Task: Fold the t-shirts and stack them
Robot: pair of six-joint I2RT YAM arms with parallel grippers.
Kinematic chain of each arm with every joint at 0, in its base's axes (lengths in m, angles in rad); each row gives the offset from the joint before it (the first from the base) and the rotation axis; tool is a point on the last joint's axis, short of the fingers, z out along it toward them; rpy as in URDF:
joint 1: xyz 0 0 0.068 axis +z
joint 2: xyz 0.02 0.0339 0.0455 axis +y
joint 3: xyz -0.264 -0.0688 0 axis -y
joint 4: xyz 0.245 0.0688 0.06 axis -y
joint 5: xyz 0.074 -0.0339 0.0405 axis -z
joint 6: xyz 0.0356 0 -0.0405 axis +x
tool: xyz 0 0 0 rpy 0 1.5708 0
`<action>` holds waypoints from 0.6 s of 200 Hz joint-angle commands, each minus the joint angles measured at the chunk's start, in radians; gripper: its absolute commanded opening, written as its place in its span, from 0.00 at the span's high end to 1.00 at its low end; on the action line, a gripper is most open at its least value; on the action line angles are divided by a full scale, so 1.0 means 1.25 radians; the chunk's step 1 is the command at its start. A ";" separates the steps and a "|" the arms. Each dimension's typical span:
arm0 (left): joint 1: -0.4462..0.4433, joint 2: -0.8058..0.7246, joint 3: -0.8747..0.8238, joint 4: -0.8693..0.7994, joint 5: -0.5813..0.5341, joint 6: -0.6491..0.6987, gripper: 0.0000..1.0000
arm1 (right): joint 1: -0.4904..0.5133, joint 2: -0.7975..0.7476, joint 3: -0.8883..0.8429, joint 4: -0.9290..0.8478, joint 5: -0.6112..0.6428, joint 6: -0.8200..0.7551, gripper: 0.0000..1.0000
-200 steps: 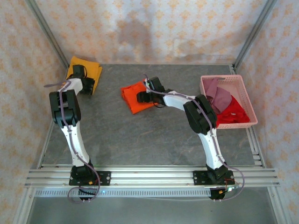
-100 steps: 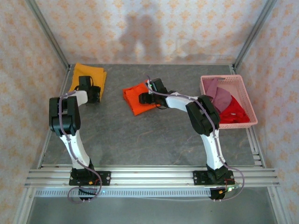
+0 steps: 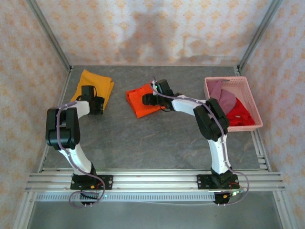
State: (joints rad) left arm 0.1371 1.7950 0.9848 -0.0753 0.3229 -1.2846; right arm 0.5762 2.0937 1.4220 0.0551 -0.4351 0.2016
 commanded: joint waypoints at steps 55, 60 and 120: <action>-0.035 0.041 0.003 0.046 0.047 -0.042 0.54 | -0.026 -0.158 -0.102 0.077 -0.010 0.025 0.38; -0.038 0.034 0.003 0.043 0.042 -0.040 0.54 | -0.027 -0.164 -0.109 0.080 -0.008 0.026 0.38; -0.137 -0.138 0.064 -0.196 -0.160 0.214 0.33 | -0.043 -0.221 -0.181 0.130 -0.011 0.057 0.37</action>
State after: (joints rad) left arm 0.0303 1.7134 1.0142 -0.1699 0.2565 -1.1999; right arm 0.5358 1.8668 1.2278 0.1585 -0.4458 0.2493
